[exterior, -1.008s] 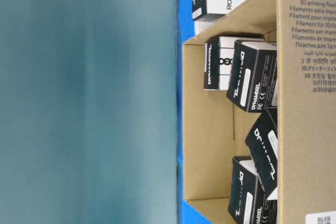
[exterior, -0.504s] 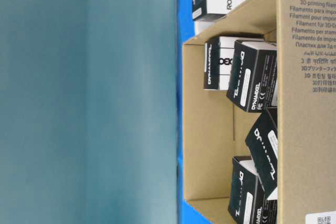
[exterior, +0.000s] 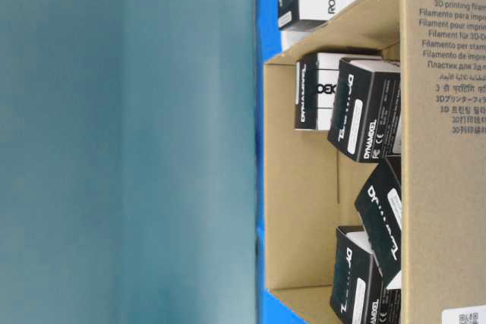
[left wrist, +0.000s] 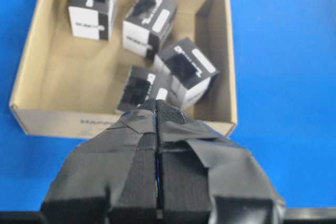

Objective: Pick a box that is randomly placed inside the cardboard box.
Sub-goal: 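Lower the box into the tray beside the other box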

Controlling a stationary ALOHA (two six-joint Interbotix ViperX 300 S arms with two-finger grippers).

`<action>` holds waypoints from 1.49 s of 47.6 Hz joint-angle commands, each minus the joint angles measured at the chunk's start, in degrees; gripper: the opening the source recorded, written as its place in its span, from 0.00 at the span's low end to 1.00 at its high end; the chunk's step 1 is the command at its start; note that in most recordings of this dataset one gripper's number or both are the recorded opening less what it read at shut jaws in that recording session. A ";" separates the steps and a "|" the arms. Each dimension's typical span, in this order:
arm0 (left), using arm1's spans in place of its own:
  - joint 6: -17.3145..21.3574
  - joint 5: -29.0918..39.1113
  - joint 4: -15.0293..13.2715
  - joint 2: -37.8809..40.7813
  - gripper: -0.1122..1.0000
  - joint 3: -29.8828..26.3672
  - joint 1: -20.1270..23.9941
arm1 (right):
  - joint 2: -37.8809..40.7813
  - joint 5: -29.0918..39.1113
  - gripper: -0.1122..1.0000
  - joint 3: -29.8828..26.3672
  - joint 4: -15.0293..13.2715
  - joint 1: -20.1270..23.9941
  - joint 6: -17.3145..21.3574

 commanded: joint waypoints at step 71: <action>-1.49 -1.32 0.18 0.53 0.04 -1.05 0.18 | 3.96 -4.48 1.00 0.09 -0.18 -3.69 -1.05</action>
